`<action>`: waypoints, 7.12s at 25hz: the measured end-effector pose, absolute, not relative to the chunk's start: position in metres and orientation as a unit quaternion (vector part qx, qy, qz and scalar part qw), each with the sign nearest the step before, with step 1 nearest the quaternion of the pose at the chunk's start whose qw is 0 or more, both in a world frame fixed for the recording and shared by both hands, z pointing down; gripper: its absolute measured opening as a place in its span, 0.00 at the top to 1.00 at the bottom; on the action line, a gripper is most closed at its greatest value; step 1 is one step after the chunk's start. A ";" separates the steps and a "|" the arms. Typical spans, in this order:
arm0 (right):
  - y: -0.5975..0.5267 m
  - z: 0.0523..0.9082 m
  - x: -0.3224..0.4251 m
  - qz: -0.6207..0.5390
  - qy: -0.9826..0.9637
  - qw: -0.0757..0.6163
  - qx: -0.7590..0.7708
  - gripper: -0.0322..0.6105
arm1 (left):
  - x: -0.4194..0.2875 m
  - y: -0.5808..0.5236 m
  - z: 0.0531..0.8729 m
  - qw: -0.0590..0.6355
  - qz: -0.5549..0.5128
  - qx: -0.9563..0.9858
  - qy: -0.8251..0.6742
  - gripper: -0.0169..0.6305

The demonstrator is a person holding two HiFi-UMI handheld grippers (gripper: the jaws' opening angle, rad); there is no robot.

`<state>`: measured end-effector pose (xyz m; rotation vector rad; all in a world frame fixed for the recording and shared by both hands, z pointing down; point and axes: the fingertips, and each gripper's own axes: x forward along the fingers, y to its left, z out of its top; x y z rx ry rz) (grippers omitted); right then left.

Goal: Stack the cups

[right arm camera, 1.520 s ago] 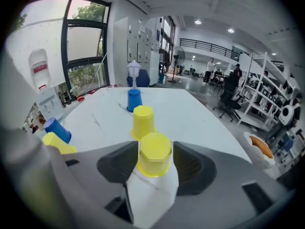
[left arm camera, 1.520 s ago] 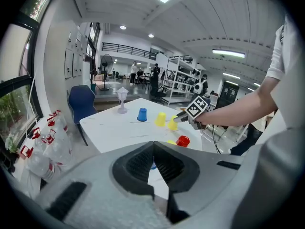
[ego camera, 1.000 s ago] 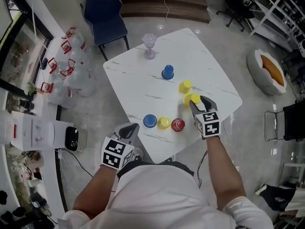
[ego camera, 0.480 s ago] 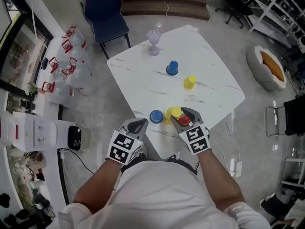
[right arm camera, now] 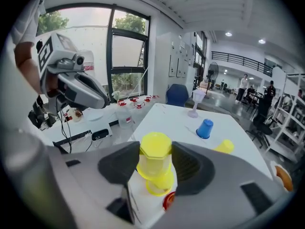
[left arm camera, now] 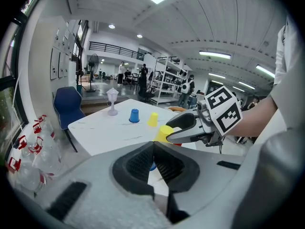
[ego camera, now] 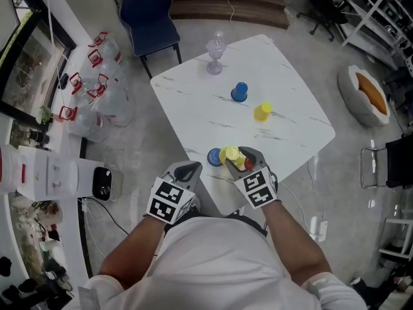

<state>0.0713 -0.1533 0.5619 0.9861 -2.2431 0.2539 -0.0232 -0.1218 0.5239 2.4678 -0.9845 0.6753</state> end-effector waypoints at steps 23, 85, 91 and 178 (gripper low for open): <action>-0.277 0.587 0.228 0.178 -0.791 0.279 0.515 0.62 | -0.025 -0.132 0.523 0.209 0.239 0.860 -0.399 0.96; -0.140 0.559 0.147 0.153 -0.812 0.356 0.438 0.61 | -0.001 -0.117 0.517 0.181 0.242 0.894 -0.332 0.96; -0.138 0.567 0.145 0.159 -0.809 0.361 0.436 0.61 | -0.005 -0.114 0.521 0.185 0.243 0.892 -0.333 0.96; -0.185 0.462 0.166 0.174 -0.832 0.258 0.459 0.61 | 0.000 -0.144 0.500 0.166 0.223 0.902 -0.331 0.96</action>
